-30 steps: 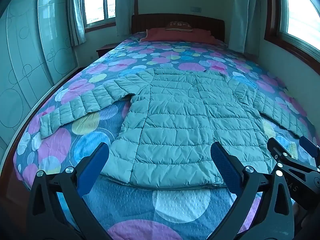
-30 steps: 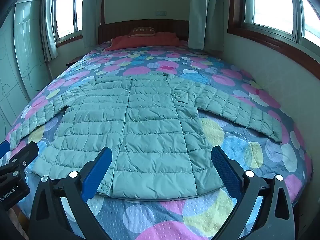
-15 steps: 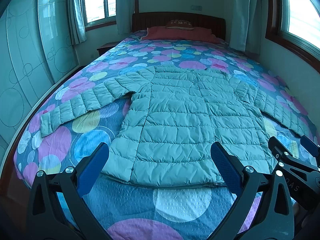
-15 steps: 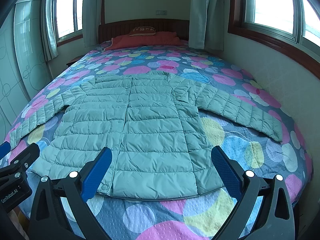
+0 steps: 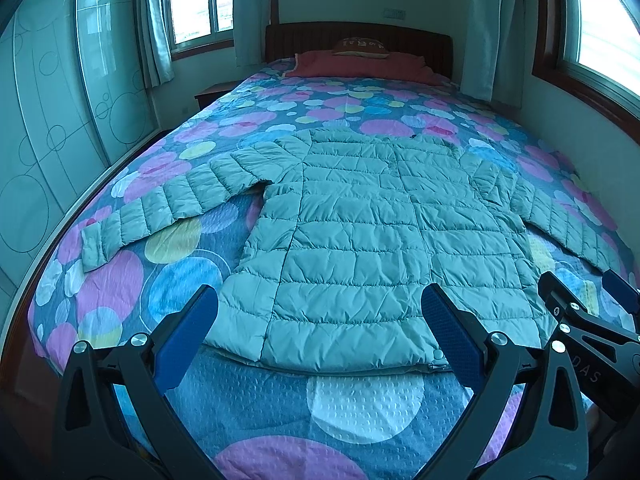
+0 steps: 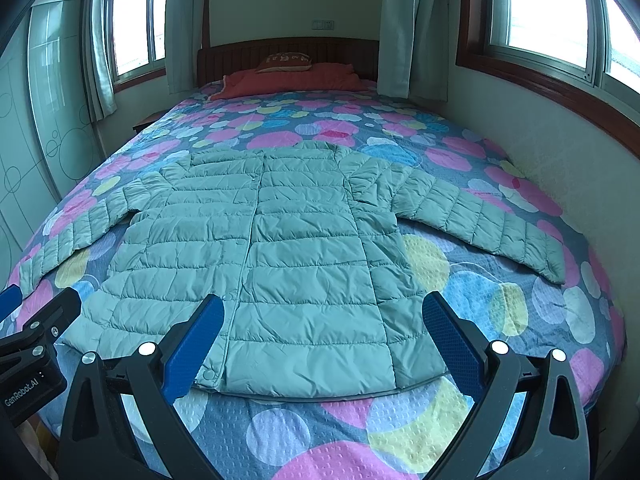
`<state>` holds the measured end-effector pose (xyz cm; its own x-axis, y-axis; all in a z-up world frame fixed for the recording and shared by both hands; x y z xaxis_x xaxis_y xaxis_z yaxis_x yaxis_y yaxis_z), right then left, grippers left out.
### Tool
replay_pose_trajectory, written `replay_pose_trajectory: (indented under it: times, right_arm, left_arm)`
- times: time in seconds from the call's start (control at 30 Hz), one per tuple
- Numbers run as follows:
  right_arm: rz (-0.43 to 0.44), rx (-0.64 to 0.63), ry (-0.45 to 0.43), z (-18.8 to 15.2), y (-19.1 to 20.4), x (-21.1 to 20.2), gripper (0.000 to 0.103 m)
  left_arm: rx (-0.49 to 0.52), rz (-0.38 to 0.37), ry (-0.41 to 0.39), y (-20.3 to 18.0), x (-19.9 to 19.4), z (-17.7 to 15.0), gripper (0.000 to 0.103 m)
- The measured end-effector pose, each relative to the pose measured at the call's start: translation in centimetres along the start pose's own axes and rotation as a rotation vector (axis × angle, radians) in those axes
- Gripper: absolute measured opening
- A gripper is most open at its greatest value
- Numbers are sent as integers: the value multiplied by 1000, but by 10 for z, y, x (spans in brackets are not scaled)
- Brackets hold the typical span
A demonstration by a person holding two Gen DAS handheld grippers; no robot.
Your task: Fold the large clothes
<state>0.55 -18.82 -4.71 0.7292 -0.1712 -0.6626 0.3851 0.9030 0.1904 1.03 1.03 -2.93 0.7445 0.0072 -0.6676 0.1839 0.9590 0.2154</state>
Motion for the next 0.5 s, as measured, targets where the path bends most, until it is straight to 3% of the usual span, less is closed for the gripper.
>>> replay_pose_trajectory:
  times: [0.5]
  right_arm:
    - [0, 0, 2, -3, 0, 3, 99]
  left_arm:
    - [0, 0, 7, 2, 2, -6, 101]
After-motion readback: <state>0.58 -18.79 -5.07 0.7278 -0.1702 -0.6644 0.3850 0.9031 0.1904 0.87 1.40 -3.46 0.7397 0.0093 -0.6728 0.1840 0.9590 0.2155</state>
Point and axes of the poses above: each gripper's, at about its wrist camera, not at the fingertips, and x roughly the way its jaws point, y to its left, z to its top, the point moved 2 cm from there along x, roughly the way its jaws point, and after that the axes turned 15 degrees about x, right-handed, at the moved point
